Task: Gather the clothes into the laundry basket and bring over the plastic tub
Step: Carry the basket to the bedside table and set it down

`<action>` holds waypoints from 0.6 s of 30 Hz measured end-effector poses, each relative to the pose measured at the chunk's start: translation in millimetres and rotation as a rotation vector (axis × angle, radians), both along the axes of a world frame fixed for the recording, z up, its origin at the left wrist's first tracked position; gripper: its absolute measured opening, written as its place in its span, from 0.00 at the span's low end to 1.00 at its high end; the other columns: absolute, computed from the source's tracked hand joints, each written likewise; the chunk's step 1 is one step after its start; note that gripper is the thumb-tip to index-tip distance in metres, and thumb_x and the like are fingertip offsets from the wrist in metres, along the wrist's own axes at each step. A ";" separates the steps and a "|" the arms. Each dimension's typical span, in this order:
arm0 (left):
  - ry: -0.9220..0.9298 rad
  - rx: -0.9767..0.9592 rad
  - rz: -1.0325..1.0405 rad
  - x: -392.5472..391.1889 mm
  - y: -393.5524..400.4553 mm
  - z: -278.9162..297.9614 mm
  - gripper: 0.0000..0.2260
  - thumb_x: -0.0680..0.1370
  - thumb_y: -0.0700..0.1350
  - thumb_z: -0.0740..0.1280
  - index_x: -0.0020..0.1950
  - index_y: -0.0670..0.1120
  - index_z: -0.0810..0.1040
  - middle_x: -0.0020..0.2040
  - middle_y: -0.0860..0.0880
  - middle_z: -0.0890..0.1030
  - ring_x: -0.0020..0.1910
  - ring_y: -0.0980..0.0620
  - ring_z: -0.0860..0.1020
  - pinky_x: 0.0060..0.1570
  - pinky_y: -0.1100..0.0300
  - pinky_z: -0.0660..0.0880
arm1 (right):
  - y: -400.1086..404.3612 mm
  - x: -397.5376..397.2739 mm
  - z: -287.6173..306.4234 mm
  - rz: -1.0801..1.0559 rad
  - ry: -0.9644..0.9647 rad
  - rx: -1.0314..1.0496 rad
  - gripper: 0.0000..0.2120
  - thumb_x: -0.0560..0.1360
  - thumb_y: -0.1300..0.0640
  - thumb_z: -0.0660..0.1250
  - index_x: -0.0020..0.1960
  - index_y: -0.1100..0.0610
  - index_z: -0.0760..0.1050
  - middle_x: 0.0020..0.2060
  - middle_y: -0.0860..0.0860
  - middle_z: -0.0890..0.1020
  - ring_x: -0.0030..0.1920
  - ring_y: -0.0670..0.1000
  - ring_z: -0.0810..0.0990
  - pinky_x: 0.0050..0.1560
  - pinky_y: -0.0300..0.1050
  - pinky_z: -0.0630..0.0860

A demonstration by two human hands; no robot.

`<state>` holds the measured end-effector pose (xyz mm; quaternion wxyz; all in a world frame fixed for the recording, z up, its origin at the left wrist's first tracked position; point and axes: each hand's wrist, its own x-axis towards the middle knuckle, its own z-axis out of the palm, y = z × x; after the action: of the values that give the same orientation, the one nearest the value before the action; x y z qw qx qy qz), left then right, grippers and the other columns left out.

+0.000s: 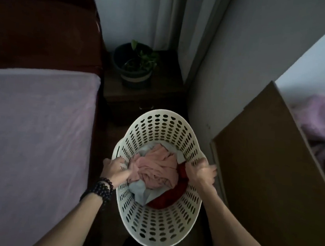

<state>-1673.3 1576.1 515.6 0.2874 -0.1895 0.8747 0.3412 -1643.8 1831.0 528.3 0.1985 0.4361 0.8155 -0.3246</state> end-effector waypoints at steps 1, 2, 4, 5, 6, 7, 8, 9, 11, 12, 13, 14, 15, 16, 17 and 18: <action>-0.018 0.008 -0.009 -21.6 5.1 -9.8 0.20 0.72 0.54 0.72 0.61 0.49 0.76 0.61 0.45 0.65 0.46 0.50 0.77 0.47 0.58 0.80 | 9.2 -18.0 -10.3 -0.020 -0.006 -0.010 0.29 0.74 0.40 0.65 0.66 0.60 0.70 0.65 0.62 0.66 0.68 0.66 0.67 0.69 0.64 0.69; -0.033 0.017 -0.019 -42.4 9.7 -18.6 0.18 0.70 0.55 0.72 0.57 0.51 0.76 0.60 0.45 0.64 0.50 0.46 0.78 0.53 0.54 0.80 | 18.3 -35.5 -21.1 -0.038 -0.009 -0.022 0.29 0.74 0.40 0.65 0.65 0.60 0.71 0.65 0.62 0.67 0.67 0.65 0.69 0.68 0.63 0.72; -0.036 0.049 -0.041 -83.7 20.6 -35.1 0.15 0.66 0.55 0.74 0.48 0.55 0.75 0.59 0.46 0.68 0.53 0.45 0.78 0.57 0.50 0.79 | 36.4 -63.6 -47.2 -0.063 -0.003 -0.047 0.26 0.74 0.43 0.67 0.62 0.62 0.72 0.61 0.62 0.74 0.61 0.63 0.77 0.60 0.60 0.79; -0.036 0.046 -0.067 -105.9 26.6 -49.0 0.13 0.65 0.54 0.74 0.46 0.55 0.76 0.60 0.45 0.71 0.53 0.45 0.79 0.57 0.49 0.79 | 46.0 -78.7 -62.7 -0.076 -0.004 -0.062 0.24 0.75 0.45 0.67 0.61 0.63 0.73 0.58 0.61 0.77 0.56 0.61 0.81 0.55 0.58 0.82; -0.033 0.036 -0.092 -128.5 34.8 -71.0 0.12 0.66 0.53 0.74 0.46 0.55 0.77 0.61 0.45 0.74 0.53 0.45 0.80 0.57 0.50 0.79 | 55.8 -94.7 -84.6 -0.083 -0.023 -0.073 0.23 0.75 0.47 0.67 0.61 0.64 0.74 0.54 0.60 0.79 0.52 0.59 0.82 0.50 0.54 0.83; -0.032 0.022 -0.108 -144.7 39.9 -81.6 0.10 0.67 0.52 0.74 0.46 0.55 0.78 0.62 0.44 0.76 0.54 0.45 0.80 0.58 0.51 0.79 | 58.8 -105.4 -96.4 -0.081 -0.040 -0.084 0.22 0.76 0.48 0.67 0.61 0.65 0.74 0.52 0.59 0.80 0.50 0.58 0.82 0.46 0.51 0.81; -0.036 0.016 -0.130 -168.6 47.8 -103.5 0.09 0.68 0.52 0.74 0.46 0.54 0.79 0.62 0.43 0.77 0.54 0.45 0.80 0.58 0.52 0.78 | 65.3 -121.6 -117.8 -0.066 -0.063 -0.072 0.22 0.77 0.48 0.66 0.62 0.65 0.74 0.52 0.60 0.79 0.50 0.58 0.81 0.46 0.49 0.80; -0.038 0.009 -0.154 -191.1 60.1 -134.7 0.08 0.68 0.51 0.74 0.46 0.54 0.80 0.62 0.43 0.77 0.54 0.45 0.80 0.59 0.53 0.78 | 74.6 -136.8 -146.8 -0.061 -0.089 -0.054 0.22 0.78 0.48 0.66 0.62 0.65 0.74 0.55 0.61 0.78 0.53 0.60 0.80 0.49 0.48 0.79; -0.015 0.013 -0.151 -211.8 64.9 -146.8 0.08 0.69 0.50 0.73 0.46 0.52 0.82 0.62 0.43 0.78 0.54 0.46 0.80 0.59 0.55 0.78 | 75.9 -152.5 -160.2 -0.060 -0.075 -0.041 0.22 0.77 0.47 0.65 0.62 0.63 0.75 0.61 0.62 0.75 0.58 0.61 0.79 0.55 0.52 0.80; -0.021 0.018 -0.157 -229.2 70.5 -167.5 0.07 0.70 0.48 0.73 0.47 0.51 0.83 0.63 0.44 0.79 0.53 0.48 0.80 0.57 0.57 0.77 | 80.1 -163.7 -182.0 -0.079 -0.078 -0.035 0.22 0.77 0.46 0.66 0.62 0.62 0.75 0.63 0.62 0.74 0.59 0.61 0.78 0.57 0.54 0.81; -0.026 0.015 -0.166 -242.3 72.4 -183.9 0.07 0.70 0.47 0.73 0.48 0.51 0.83 0.63 0.45 0.79 0.53 0.49 0.79 0.54 0.60 0.76 | 82.7 -172.8 -197.1 -0.097 -0.094 -0.032 0.22 0.76 0.46 0.67 0.62 0.61 0.74 0.64 0.61 0.73 0.61 0.62 0.76 0.58 0.55 0.80; -0.033 0.004 -0.181 -252.1 72.9 -196.6 0.09 0.71 0.47 0.72 0.50 0.50 0.84 0.63 0.45 0.78 0.53 0.49 0.79 0.52 0.62 0.74 | 85.5 -179.7 -209.7 -0.103 -0.110 -0.022 0.23 0.76 0.46 0.67 0.63 0.60 0.73 0.65 0.61 0.70 0.63 0.62 0.74 0.60 0.56 0.79; -0.037 -0.005 -0.204 -260.4 74.0 -208.3 0.11 0.72 0.47 0.71 0.54 0.48 0.84 0.64 0.44 0.77 0.56 0.47 0.78 0.52 0.62 0.73 | 87.3 -184.2 -219.4 -0.116 -0.135 -0.007 0.24 0.75 0.46 0.67 0.65 0.60 0.71 0.66 0.61 0.68 0.64 0.62 0.72 0.63 0.56 0.78; -0.047 -0.014 -0.242 -266.5 76.1 -216.3 0.14 0.73 0.48 0.70 0.57 0.47 0.83 0.65 0.43 0.75 0.59 0.45 0.77 0.54 0.61 0.73 | 89.0 -187.0 -229.6 -0.117 -0.151 0.007 0.26 0.75 0.47 0.68 0.67 0.60 0.70 0.68 0.61 0.65 0.66 0.62 0.70 0.65 0.57 0.76; -0.054 -0.026 -0.277 -272.0 77.4 -222.8 0.15 0.74 0.48 0.69 0.60 0.46 0.82 0.66 0.42 0.74 0.63 0.43 0.75 0.58 0.59 0.73 | 89.4 -189.5 -237.4 -0.114 -0.163 0.019 0.28 0.75 0.47 0.68 0.69 0.60 0.68 0.68 0.62 0.64 0.67 0.62 0.68 0.66 0.56 0.74; -0.061 -0.035 -0.311 -277.7 79.1 -229.2 0.17 0.75 0.48 0.69 0.62 0.45 0.80 0.67 0.42 0.72 0.65 0.42 0.74 0.62 0.57 0.72 | 88.8 -192.4 -247.1 -0.107 -0.165 0.032 0.29 0.75 0.48 0.68 0.70 0.61 0.66 0.69 0.62 0.63 0.68 0.62 0.67 0.67 0.55 0.72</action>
<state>-1951.0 1655.2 286.5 0.3600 -0.0668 0.8901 0.2715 -1836.2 1919.8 281.2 0.2403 0.5076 0.7769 -0.2846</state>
